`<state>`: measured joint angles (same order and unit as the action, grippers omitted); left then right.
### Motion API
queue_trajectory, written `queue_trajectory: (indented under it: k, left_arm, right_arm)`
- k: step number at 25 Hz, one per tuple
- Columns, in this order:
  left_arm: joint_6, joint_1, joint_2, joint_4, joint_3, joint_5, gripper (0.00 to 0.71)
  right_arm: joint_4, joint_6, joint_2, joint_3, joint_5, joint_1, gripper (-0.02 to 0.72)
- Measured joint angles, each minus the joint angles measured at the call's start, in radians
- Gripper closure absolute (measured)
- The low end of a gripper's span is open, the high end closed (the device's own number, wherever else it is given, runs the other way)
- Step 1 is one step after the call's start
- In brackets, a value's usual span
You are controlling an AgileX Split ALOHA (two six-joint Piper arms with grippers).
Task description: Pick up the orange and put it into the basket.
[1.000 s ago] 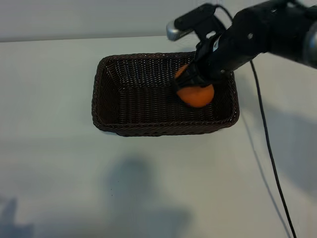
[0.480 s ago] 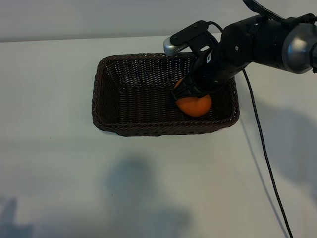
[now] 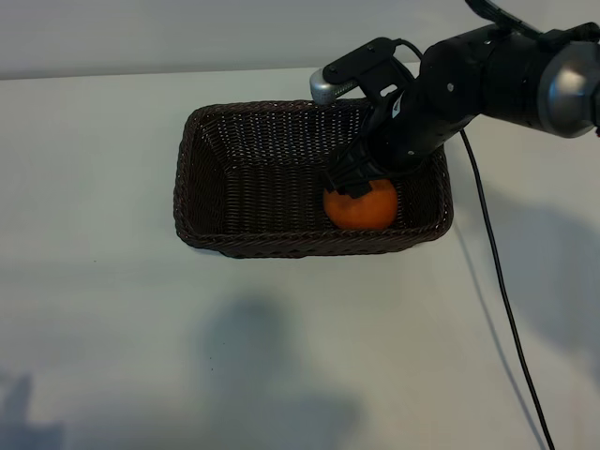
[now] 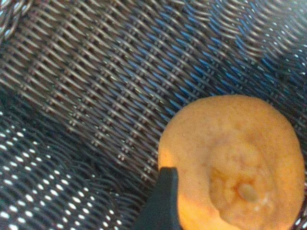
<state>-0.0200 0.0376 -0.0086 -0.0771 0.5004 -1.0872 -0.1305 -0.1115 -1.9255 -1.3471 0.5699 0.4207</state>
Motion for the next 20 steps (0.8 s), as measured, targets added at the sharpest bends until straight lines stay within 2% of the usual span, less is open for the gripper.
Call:
queue_trajectory:
  k: [3, 7, 11, 14, 20]
  left_arm:
    - [-0.001, 0.000, 0.000, 0.000, 0.000, 0.000, 0.203]
    - [-0.001, 0.000, 0.000, 0.000, 0.000, 0.000, 0.203]
    - [-0.001, 0.000, 0.000, 0.000, 0.000, 0.000, 0.203]
    - [-0.001, 0.000, 0.000, 0.000, 0.000, 0.000, 0.203]
    - [-0.001, 0.000, 0.000, 0.000, 0.000, 0.000, 0.203]
  right_arm:
    - [0.020, 0.037, 0.033, -0.017, 0.012, 0.000, 0.015]
    - [0.105, 0.099, 0.082, -0.057, 0.036, -0.008, 0.029]
    - [0.173, 0.137, 0.108, -0.128, 0.132, -0.052, 0.038]
    - [0.192, 0.144, 0.119, -0.167, 0.185, -0.112, 0.045]
    - [0.200, 0.145, 0.145, -0.177, 0.222, -0.276, 0.062]
